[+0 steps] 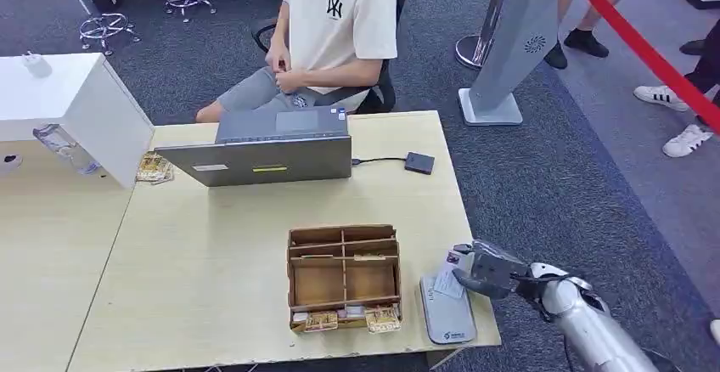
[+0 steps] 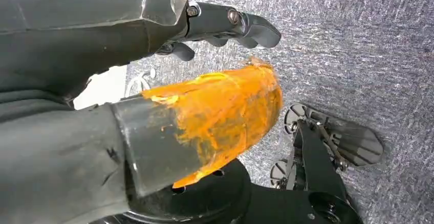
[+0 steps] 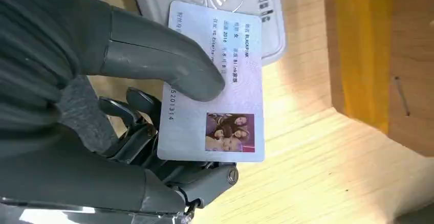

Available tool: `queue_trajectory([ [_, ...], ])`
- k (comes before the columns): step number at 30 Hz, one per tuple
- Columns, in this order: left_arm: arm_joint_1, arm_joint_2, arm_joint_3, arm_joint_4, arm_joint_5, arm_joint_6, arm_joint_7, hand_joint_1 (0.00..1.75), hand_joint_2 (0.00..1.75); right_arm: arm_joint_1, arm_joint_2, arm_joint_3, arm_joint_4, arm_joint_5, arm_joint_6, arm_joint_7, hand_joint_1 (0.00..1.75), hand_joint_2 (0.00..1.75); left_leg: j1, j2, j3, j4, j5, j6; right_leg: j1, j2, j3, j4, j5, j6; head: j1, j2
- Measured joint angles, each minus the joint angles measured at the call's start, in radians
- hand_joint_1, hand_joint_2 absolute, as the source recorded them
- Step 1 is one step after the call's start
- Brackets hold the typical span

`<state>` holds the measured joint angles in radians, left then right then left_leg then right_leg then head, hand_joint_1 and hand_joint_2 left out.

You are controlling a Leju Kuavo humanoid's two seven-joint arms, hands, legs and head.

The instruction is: Pass the card to the sensor for recognition and then transmit it.

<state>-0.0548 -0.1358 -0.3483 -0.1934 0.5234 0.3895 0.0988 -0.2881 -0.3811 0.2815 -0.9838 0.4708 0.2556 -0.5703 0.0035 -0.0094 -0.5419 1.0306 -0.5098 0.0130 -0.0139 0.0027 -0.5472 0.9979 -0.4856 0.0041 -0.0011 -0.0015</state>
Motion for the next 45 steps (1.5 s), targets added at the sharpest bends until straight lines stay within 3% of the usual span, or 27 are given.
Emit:
queue_trajectory([
  [15, 0.001, 0.0, 0.006, 0.0, 0.01, 0.0, 0.0, 0.0, 0.0, -0.067, 0.0, 0.066, 0.073, 0.041, -0.034, 0.019, 1.75, 1.75, 0.0, 0.0, 0.0, 0.0, 0.0, 0.0, 0.0, 0.0, 0.0, 0.0, 0.0, 0.0, 0.0, 0.0],
  [45, 0.001, 0.0, 0.007, 0.0, 0.013, -0.002, -0.002, 0.0, 0.0, -0.095, -0.064, 0.125, 0.102, -0.005, 0.06, -0.007, 1.75, 1.75, 0.0, 0.0, 0.001, 0.0, 0.0, 0.0, 0.0, 0.0, 0.001, 0.0, 0.0, 0.001, 0.0, 0.0],
])
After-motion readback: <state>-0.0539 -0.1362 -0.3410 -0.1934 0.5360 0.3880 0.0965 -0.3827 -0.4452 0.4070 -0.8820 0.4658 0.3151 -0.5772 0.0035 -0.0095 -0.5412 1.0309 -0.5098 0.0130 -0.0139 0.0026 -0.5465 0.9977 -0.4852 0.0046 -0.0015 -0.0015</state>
